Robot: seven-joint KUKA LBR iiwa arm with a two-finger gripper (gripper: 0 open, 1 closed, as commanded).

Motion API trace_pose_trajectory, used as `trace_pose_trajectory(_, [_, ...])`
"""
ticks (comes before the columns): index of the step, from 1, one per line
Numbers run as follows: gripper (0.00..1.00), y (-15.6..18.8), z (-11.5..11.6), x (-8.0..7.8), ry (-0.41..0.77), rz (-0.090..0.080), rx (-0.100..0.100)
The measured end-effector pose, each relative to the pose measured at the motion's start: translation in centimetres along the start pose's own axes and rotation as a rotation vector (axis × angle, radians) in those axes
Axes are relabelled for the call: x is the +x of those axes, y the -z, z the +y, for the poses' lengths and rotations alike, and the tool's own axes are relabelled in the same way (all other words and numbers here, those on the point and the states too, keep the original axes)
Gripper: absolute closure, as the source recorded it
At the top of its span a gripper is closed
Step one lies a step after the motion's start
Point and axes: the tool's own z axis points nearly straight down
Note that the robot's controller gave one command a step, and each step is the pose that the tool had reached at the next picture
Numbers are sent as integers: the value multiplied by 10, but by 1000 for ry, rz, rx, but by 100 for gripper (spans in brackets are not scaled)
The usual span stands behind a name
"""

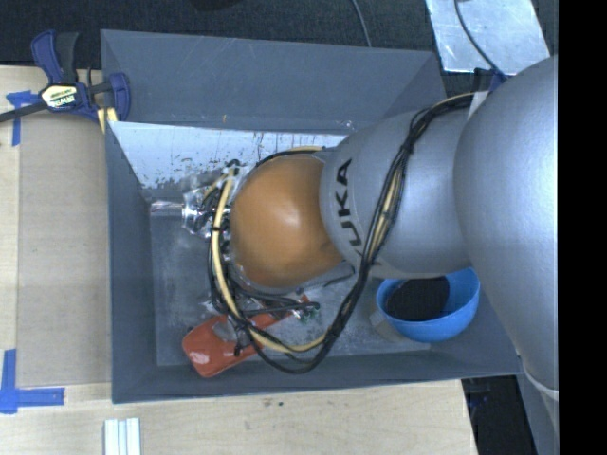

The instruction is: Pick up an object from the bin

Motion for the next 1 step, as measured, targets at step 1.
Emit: trace_pose_trajectory(1, [100, 27, 0, 1, -1, 5, -2])
